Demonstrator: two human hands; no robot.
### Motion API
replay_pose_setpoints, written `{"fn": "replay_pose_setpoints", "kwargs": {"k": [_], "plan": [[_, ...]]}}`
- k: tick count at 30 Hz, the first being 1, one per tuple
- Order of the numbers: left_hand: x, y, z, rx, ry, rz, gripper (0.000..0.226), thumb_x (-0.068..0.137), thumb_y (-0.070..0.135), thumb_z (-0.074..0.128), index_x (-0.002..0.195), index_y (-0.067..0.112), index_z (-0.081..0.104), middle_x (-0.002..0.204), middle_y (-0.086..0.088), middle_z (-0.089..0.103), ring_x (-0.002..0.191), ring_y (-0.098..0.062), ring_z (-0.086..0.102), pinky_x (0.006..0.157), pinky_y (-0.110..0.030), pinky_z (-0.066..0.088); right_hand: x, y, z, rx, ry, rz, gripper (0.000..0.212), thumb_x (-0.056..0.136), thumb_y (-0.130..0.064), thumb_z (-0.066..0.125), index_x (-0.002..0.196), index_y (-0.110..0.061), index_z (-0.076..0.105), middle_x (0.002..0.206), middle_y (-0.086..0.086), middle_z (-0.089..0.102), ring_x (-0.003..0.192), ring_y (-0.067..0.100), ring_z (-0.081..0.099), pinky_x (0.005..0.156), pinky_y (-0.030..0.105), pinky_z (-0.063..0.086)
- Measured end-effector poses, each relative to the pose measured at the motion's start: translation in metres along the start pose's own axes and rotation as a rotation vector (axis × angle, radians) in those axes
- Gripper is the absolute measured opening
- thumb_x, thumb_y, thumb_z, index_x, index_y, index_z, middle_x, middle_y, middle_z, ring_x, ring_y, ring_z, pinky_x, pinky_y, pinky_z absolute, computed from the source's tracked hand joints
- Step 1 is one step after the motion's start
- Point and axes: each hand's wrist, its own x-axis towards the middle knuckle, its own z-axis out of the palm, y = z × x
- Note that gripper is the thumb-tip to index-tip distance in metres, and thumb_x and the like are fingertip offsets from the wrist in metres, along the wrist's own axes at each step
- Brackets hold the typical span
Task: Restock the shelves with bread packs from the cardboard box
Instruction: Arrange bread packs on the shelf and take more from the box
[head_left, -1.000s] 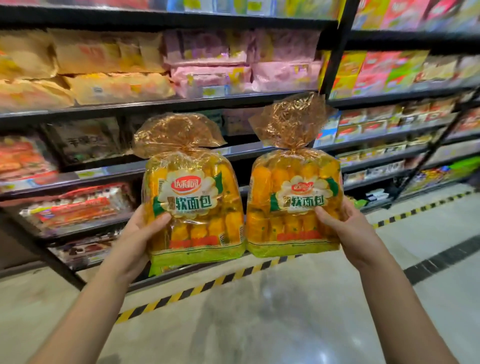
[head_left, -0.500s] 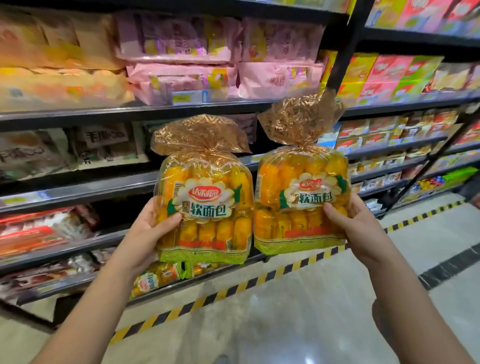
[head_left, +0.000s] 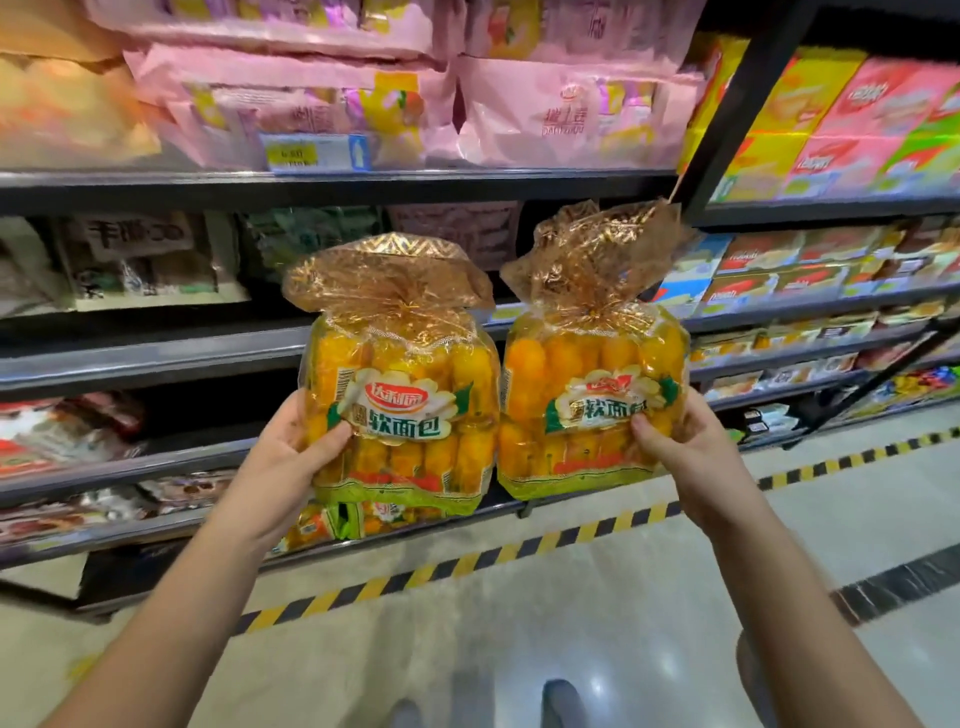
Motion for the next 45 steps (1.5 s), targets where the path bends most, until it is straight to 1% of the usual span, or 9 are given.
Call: {"fn": "replay_pose_setpoints", "kwargs": {"k": [5,13,16,21,27,31,36,41,45], "plan": [[0.013,-0.036,0.031,0.02,0.15,-0.018,0.044,0.088,0.021,0.063,0.13,0.034,0.057,0.126,0.002,0.072,0.117,-0.02,0.069,0.082,-0.035,0.063,0.044,0.031,-0.033,0.0,-0.076,0.009,0.048,0.093,-0.008,0.07,0.137,-0.024,0.058,0.119,-0.005,0.074,0.11,0.012,0.07,0.076,0.02,0.059],[0.038,-0.133,0.055,0.002,0.238,-0.019,0.064,0.078,0.035,0.079,0.137,0.035,0.054,0.134,-0.001,0.069,0.125,-0.025,0.064,0.096,-0.045,0.058,0.109,0.114,-0.073,-0.015,-0.21,-0.012,0.051,0.069,-0.051,0.083,0.116,-0.049,0.065,0.125,-0.004,0.072,0.119,0.016,0.067,0.093,0.034,0.059],[0.055,-0.183,0.042,0.024,0.242,-0.028,0.097,0.056,0.056,0.094,0.141,0.035,0.052,0.139,-0.003,0.065,0.128,-0.024,0.062,0.101,-0.047,0.053,0.128,0.172,-0.074,0.001,-0.213,-0.023,0.05,0.074,-0.038,0.078,0.121,-0.043,0.063,0.122,-0.009,0.073,0.118,0.014,0.068,0.089,0.027,0.058],[0.086,-0.302,0.01,0.017,0.275,0.018,0.079,0.052,0.056,0.096,0.124,0.04,0.069,0.132,-0.001,0.069,0.121,-0.02,0.067,0.089,-0.034,0.06,0.153,0.303,-0.071,-0.031,-0.221,-0.042,0.05,0.076,-0.034,0.074,0.123,-0.043,0.063,0.125,-0.006,0.072,0.119,0.014,0.067,0.09,0.025,0.058],[0.13,-0.462,-0.049,0.057,0.271,0.052,0.103,0.067,0.042,0.093,0.152,0.014,0.042,0.142,-0.013,0.061,0.129,-0.032,0.06,0.1,-0.048,0.054,0.186,0.466,-0.069,-0.043,-0.192,-0.073,0.053,0.068,-0.049,0.084,0.117,-0.041,0.065,0.12,-0.008,0.074,0.115,0.015,0.07,0.085,0.027,0.06],[0.162,-0.536,-0.077,0.096,0.22,0.078,0.048,0.082,0.009,0.068,0.128,0.02,0.067,0.123,-0.008,0.074,0.109,-0.024,0.072,0.093,-0.044,0.058,0.207,0.556,-0.066,-0.031,-0.167,-0.099,0.082,0.047,-0.07,0.093,0.119,-0.042,0.065,0.124,-0.004,0.073,0.118,0.016,0.069,0.092,0.032,0.059],[0.19,-0.575,-0.104,0.151,0.254,0.049,0.052,0.076,-0.002,0.053,0.123,0.016,0.065,0.114,-0.011,0.077,0.096,-0.025,0.076,0.078,-0.04,0.064,0.219,0.618,-0.048,-0.024,-0.205,-0.098,0.098,0.052,-0.066,0.093,0.136,-0.029,0.057,0.13,-0.002,0.071,0.121,0.018,0.067,0.093,0.034,0.058],[0.191,-0.595,-0.111,0.152,0.243,0.03,0.06,0.075,-0.001,0.056,0.13,0.023,0.061,0.119,-0.008,0.075,0.102,-0.025,0.075,0.078,-0.038,0.064,0.223,0.648,-0.034,-0.029,-0.196,-0.101,0.064,0.078,-0.029,0.076,0.137,-0.033,0.054,0.128,-0.009,0.071,0.12,0.012,0.067,0.1,0.041,0.056],[0.179,-0.6,-0.109,0.095,0.248,0.002,0.061,0.073,-0.004,0.057,0.129,0.021,0.061,0.116,-0.009,0.076,0.096,-0.023,0.077,0.071,-0.031,0.064,0.227,0.661,-0.021,-0.023,-0.183,-0.094,0.062,0.08,-0.027,0.075,0.138,-0.036,0.052,0.128,-0.012,0.07,0.12,0.009,0.066,0.097,0.034,0.058]]}}
